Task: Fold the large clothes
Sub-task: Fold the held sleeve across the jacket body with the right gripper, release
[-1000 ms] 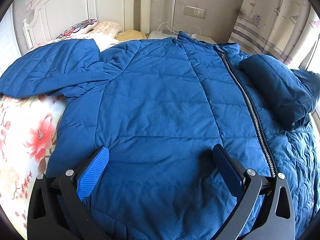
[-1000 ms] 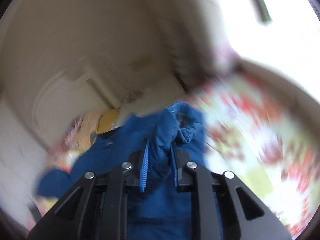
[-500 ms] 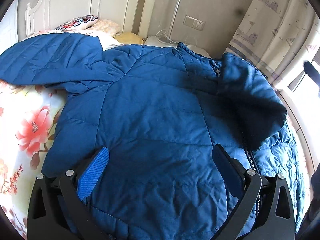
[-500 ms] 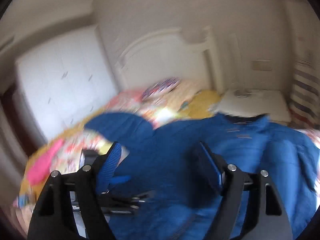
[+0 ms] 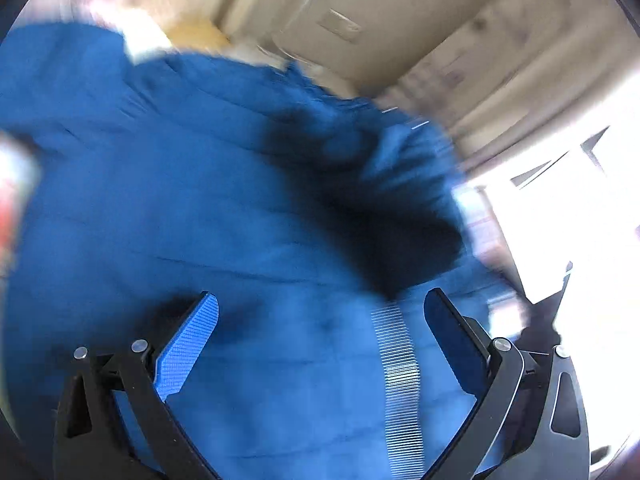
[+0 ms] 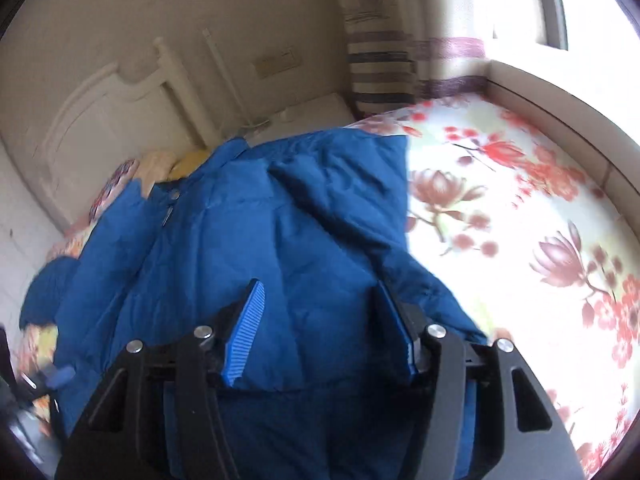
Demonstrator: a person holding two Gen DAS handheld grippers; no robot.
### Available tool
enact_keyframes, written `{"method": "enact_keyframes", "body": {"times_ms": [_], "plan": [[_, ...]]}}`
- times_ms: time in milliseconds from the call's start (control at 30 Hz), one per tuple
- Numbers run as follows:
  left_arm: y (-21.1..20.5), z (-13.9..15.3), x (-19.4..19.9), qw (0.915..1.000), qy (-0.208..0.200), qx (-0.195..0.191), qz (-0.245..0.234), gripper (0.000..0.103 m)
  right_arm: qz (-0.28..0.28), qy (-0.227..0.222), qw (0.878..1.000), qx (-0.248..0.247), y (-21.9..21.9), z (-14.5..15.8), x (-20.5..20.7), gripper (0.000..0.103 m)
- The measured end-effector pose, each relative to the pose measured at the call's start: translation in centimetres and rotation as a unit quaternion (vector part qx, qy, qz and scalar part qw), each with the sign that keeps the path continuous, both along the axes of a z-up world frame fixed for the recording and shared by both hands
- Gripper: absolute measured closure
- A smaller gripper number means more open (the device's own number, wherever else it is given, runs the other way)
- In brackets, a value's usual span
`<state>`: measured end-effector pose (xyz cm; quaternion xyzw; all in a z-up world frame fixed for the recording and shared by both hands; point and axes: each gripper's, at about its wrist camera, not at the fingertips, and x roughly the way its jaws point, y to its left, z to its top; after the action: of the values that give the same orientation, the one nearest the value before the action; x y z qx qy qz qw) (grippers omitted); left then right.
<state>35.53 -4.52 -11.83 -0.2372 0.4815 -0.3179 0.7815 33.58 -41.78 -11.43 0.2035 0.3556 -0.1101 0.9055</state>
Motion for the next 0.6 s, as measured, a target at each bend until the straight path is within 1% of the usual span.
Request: {"method": "enact_keyframes", "body": {"times_ms": [33, 67, 100, 133, 167, 233, 267, 333, 367, 400, 433, 467, 500, 533, 567, 600], "plan": [[-0.1, -0.2, 0.6, 0.9988, 0.024, -0.043, 0.004, 0.004, 0.0, -0.002, 1.0, 0.0, -0.2, -0.1, -0.2, 0.044], [-0.3, -0.4, 1.3, 0.9945, 0.049, -0.092, 0.011, 0.004, 0.001, -0.006, 1.0, 0.004, -0.4, 0.0, -0.6, 0.044], [-0.8, -0.8, 2.2, 0.988, 0.071, -0.136, 0.018, 0.004, 0.002, -0.009, 1.0, 0.009, -0.1, -0.1, -0.9, 0.044], [-1.6, -1.1, 3.0, 0.9844, 0.082, -0.154, 0.025, 0.004, 0.001, -0.012, 1.0, 0.017, -0.7, -0.8, -0.8, 0.044], [-2.6, -1.5, 3.9, 0.9811, 0.091, -0.167, 0.038, 0.005, 0.001, -0.015, 1.0, 0.023, -1.0, -0.8, -0.7, 0.044], [-4.2, -2.5, 5.1, 0.9752, 0.112, -0.183, 0.054, 0.009, 0.001, -0.017, 1.0, 0.024, -0.8, -1.2, -0.9, 0.044], [-4.8, -2.9, 5.7, 0.9717, 0.119, -0.195, 0.059, 0.017, 0.001, -0.017, 1.0, 0.021, -0.9, -1.2, -0.9, 0.043], [-5.9, -3.9, 6.7, 0.9665, 0.124, -0.207, 0.087, 0.03, 0.002, -0.015, 1.0, 0.014, -0.1, -1.1, -1.5, 0.043], [-6.4, -4.3, 7.3, 0.9653, 0.128, -0.209, 0.092, 0.046, 0.002, -0.015, 1.0, 0.012, -0.1, -1.1, -1.5, 0.043], [-6.5, -4.2, 7.5, 0.9663, 0.126, -0.203, 0.096, 0.056, 0.002, -0.016, 1.0, 0.012, -0.1, -1.1, -1.6, 0.043], [-6.3, -3.8, 7.4, 0.9694, 0.109, -0.191, 0.11, 0.061, 0.002, -0.018, 1.0, 0.013, 0.1, -1.0, -1.8, 0.043], [-5.7, -3.0, 6.8, 0.973, 0.08, -0.172, 0.132, 0.069, 0.002, -0.021, 1.0, 0.016, 0.1, -1.0, -1.9, 0.043], [-4.9, -1.3, 5.6, 0.9772, 0.025, -0.135, 0.162, 0.075, 0.003, -0.022, 1.0, 0.018, 0.1, -1.1, -2.0, 0.043], [-4.3, 0.5, 4.5, 0.9783, -0.031, -0.092, 0.183, 0.075, 0.004, -0.024, 0.999, 0.021, 0.1, -1.1, -2.1, 0.043], [-3.8, 2.2, 3.5, 0.976, -0.075, -0.06, 0.195, 0.075, 0.005, -0.025, 0.999, 0.023, 0.0, -1.1, -2.1, 0.042], [-3.3, 4.2, 1.8, 0.9672, -0.141, -0.014, 0.211, 0.075, 0.006, -0.026, 0.999, 0.025, 0.0, -1.1, -2.1, 0.042]]}}
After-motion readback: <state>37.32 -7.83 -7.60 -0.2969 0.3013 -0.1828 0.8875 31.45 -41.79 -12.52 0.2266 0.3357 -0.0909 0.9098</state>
